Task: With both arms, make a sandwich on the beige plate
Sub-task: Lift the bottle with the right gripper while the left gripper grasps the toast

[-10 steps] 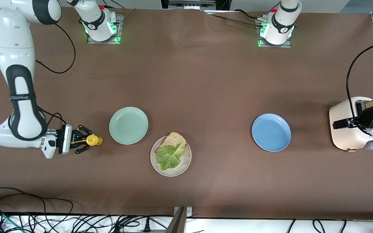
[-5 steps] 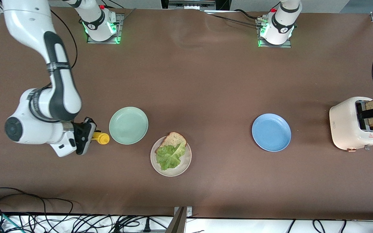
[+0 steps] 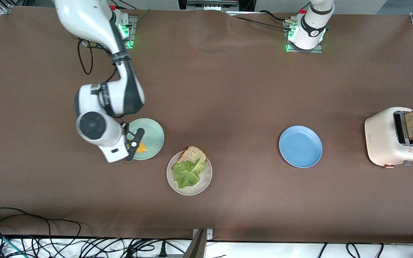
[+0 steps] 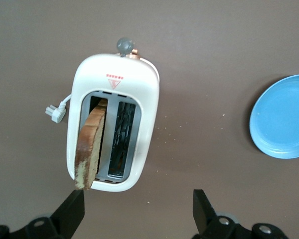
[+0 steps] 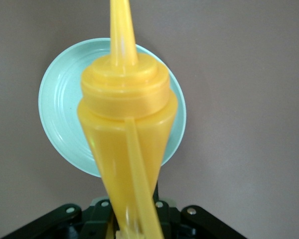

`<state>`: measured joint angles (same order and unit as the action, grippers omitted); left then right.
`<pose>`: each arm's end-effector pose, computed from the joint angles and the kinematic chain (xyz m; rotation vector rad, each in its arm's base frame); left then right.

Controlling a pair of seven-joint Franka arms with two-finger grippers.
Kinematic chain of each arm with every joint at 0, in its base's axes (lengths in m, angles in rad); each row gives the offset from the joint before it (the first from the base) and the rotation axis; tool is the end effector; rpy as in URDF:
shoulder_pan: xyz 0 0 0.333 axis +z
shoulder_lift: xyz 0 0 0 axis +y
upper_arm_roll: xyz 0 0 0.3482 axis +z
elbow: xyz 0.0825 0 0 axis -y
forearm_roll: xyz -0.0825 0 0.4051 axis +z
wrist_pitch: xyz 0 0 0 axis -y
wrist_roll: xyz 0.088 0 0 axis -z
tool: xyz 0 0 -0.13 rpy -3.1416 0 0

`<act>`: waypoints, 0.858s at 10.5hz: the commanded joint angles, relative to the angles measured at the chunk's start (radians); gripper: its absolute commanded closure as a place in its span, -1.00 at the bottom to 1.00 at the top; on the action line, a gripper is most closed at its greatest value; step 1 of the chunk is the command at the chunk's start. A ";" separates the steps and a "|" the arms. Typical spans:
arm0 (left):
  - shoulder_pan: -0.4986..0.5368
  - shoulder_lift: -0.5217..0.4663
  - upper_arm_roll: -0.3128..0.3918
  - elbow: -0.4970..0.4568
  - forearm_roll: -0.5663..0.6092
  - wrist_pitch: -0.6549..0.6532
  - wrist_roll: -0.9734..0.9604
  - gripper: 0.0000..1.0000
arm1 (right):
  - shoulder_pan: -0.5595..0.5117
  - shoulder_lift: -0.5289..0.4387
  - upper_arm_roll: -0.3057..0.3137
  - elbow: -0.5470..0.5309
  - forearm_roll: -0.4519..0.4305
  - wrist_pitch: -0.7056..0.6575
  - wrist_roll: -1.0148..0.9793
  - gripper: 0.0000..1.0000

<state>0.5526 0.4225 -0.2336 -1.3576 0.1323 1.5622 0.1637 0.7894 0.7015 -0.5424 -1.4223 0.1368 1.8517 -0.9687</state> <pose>0.6387 0.2577 0.4732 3.1002 0.2371 -0.3264 0.6818 0.2606 0.3066 2.4186 1.7317 -0.3598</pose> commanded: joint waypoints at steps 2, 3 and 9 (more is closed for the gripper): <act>0.036 0.022 -0.007 -0.028 0.099 0.004 0.016 -0.92 | 0.140 0.232 -0.137 0.294 -0.094 -0.164 0.106 1.00; 0.038 0.022 -0.007 -0.040 0.104 0.004 0.016 -0.92 | 0.184 0.309 -0.193 0.366 -0.092 -0.199 0.117 1.00; 0.059 0.068 -0.007 -0.058 0.165 0.057 0.022 -0.89 | 0.261 0.455 -0.272 0.445 -0.118 -0.206 0.151 1.00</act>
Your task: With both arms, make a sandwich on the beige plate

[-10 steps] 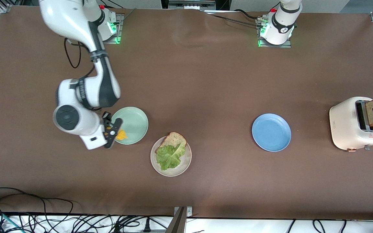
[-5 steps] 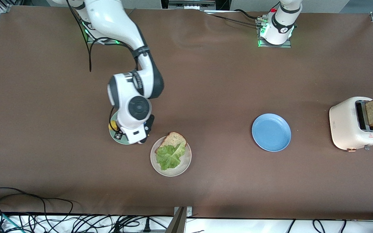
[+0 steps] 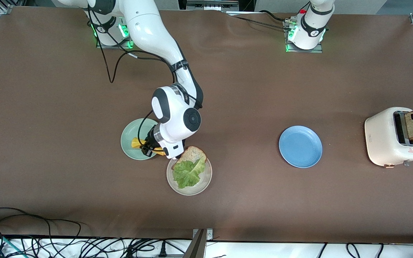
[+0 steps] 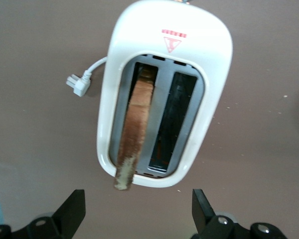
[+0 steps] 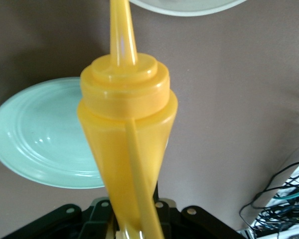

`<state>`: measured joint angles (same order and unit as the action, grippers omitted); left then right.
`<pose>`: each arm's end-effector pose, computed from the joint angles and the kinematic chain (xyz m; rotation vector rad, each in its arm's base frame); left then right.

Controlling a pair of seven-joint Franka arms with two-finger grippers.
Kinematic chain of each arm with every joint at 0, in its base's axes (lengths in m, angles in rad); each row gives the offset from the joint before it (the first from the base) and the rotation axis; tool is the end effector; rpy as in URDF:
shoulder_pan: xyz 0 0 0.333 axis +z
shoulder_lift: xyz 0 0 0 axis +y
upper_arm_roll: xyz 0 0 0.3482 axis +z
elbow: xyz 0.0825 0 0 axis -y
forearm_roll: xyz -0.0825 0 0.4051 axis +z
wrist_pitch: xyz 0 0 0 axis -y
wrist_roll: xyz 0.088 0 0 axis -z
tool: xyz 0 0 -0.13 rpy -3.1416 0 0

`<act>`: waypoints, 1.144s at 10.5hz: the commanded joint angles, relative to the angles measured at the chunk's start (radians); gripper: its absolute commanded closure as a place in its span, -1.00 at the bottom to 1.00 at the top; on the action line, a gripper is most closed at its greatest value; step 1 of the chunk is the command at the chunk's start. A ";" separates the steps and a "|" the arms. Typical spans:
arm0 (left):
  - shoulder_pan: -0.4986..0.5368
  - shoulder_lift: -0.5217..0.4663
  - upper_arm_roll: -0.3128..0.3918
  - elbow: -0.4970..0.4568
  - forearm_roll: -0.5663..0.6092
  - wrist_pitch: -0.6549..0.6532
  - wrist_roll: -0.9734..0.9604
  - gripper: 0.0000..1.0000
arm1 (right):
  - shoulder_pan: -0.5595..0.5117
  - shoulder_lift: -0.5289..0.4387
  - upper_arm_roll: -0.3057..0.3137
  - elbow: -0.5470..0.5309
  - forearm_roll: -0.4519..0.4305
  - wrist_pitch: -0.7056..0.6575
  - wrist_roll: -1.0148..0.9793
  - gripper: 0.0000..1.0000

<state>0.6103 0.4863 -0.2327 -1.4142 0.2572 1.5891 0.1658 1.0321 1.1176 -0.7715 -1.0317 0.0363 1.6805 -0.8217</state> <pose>0.6186 0.3087 0.4062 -3.0308 -0.2708 0.4985 0.6714 0.4004 0.2370 1.9668 1.5370 -0.4795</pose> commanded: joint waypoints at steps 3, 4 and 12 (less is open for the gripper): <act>-0.006 0.034 -0.010 0.000 0.040 0.095 0.020 -0.90 | 0.019 0.039 -0.045 0.055 -0.018 -0.031 0.003 1.00; -0.006 0.038 -0.013 0.000 0.040 0.100 0.020 -0.89 | 0.019 0.039 -0.045 0.055 -0.018 -0.031 0.003 1.00; 0.008 0.067 -0.010 -0.005 0.040 0.089 0.043 -0.38 | -0.194 -0.218 0.197 -0.121 -0.003 0.094 -0.004 1.00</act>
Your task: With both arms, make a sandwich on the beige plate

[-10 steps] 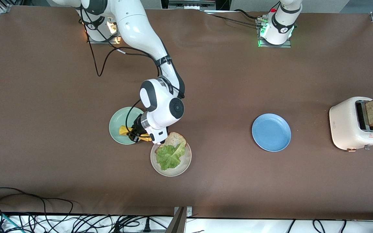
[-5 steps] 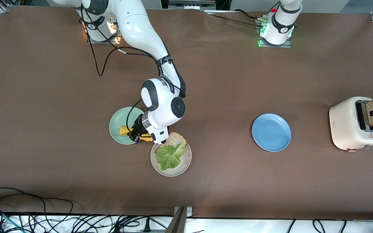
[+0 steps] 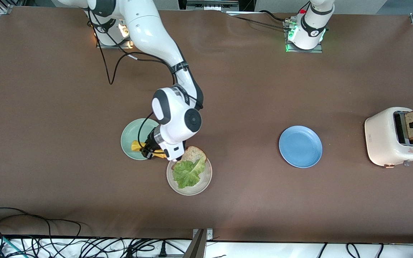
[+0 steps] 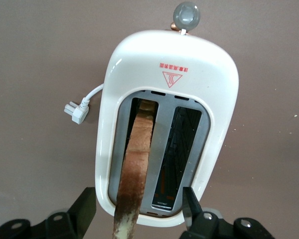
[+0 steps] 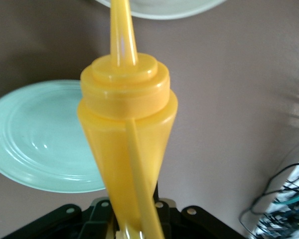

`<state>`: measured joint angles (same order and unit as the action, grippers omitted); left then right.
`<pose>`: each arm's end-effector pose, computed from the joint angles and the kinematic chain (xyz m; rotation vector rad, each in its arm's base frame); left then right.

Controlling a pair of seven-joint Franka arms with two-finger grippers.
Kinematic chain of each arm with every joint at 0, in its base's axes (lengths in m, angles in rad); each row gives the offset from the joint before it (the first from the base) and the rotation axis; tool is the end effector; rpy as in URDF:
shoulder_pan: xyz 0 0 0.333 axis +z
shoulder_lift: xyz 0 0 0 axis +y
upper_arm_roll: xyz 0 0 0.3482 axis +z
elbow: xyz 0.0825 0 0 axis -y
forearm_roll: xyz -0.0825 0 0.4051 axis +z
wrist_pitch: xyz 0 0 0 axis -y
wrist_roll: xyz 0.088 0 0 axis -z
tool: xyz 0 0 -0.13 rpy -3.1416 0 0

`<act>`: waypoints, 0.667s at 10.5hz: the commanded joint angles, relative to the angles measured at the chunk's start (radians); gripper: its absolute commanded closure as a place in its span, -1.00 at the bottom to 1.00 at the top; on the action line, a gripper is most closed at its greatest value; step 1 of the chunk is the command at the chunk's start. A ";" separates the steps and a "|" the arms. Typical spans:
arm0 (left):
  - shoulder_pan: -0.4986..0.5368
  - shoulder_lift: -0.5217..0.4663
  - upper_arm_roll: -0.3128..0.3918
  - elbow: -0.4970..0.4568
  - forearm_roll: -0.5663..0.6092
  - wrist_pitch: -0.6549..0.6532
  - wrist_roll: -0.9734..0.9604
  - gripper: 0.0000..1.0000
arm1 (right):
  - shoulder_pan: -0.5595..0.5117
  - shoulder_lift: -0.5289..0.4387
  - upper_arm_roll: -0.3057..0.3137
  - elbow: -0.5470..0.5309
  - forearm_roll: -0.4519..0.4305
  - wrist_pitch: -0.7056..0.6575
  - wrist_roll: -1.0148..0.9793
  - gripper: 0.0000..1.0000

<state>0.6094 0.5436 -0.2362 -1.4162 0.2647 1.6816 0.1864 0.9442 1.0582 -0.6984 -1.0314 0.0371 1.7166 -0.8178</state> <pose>0.6351 0.3124 0.3704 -3.0471 -0.2128 0.4430 0.6944 0.3748 0.2570 2.0752 1.5520 -0.4170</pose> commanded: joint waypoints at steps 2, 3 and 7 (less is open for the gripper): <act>0.015 0.009 -0.006 -0.013 0.033 -0.003 0.022 0.19 | -0.299 -0.286 0.305 -0.212 -0.002 0.095 -0.036 1.00; 0.013 0.009 -0.005 -0.010 0.033 -0.011 0.019 0.66 | -0.397 -0.323 0.395 -0.213 0.007 0.083 -0.067 1.00; 0.010 0.009 -0.005 0.002 0.037 -0.022 0.018 1.00 | -0.849 -0.350 0.776 -0.208 0.099 0.048 -0.258 1.00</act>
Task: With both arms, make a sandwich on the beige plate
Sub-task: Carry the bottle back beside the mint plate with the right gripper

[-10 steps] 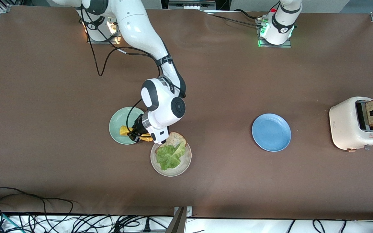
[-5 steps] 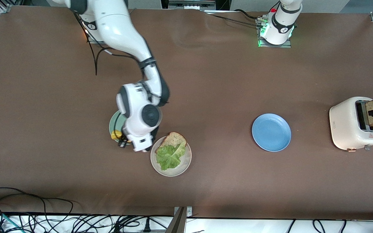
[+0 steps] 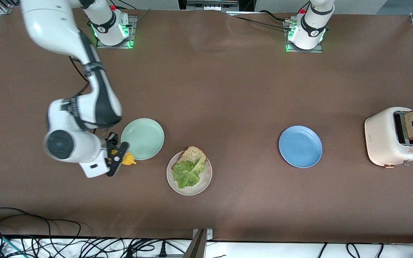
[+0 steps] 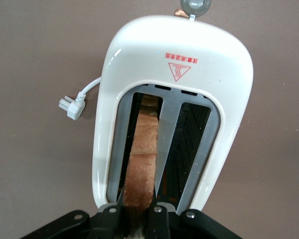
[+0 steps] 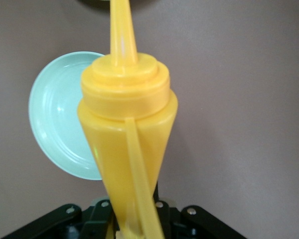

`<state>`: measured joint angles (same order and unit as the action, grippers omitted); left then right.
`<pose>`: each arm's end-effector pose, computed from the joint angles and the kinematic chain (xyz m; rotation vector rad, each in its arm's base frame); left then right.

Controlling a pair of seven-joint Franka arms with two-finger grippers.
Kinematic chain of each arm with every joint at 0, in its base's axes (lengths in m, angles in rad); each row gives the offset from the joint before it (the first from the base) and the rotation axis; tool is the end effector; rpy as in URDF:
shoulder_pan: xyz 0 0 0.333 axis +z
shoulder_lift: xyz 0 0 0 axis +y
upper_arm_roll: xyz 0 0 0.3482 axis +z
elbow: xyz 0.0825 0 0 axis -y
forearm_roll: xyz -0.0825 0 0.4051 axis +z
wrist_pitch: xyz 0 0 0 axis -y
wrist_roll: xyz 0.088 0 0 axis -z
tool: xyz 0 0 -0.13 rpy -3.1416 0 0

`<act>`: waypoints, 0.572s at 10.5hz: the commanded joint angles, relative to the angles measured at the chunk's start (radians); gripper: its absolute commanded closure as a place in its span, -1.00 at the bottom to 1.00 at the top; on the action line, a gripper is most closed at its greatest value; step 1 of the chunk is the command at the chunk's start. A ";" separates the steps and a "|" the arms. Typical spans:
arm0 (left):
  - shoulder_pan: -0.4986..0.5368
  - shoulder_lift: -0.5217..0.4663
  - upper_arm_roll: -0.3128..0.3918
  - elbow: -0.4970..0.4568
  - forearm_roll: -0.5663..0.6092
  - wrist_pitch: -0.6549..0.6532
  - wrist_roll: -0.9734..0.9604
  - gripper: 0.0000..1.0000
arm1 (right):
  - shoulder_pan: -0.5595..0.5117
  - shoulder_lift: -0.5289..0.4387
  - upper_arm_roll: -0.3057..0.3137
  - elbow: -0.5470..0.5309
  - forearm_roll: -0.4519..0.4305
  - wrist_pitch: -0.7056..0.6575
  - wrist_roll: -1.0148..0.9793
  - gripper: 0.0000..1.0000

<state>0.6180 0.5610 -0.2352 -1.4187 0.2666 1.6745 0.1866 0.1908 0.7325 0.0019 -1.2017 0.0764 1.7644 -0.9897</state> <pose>0.6310 0.3183 0.3567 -3.0510 -0.2239 0.4829 0.7513 0.1548 0.3271 -2.5092 -1.6456 0.1916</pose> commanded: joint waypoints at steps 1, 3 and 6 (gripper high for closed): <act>0.000 -0.016 -0.006 0.010 0.042 -0.015 0.017 1.00 | -0.135 -0.013 0.076 -0.033 0.168 -0.022 -0.162 1.00; 0.000 -0.050 -0.012 0.049 0.042 -0.063 0.025 1.00 | -0.215 0.036 0.078 -0.013 0.354 -0.049 -0.350 1.00; 0.002 -0.104 -0.006 0.141 0.045 -0.182 0.132 1.00 | -0.325 0.143 0.101 0.022 0.502 -0.098 -0.582 1.00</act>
<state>0.6172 0.4957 -0.2385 -1.3200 0.2746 1.5537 0.2553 -0.0736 0.8240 0.0591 -1.2164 0.5308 1.7090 -1.4813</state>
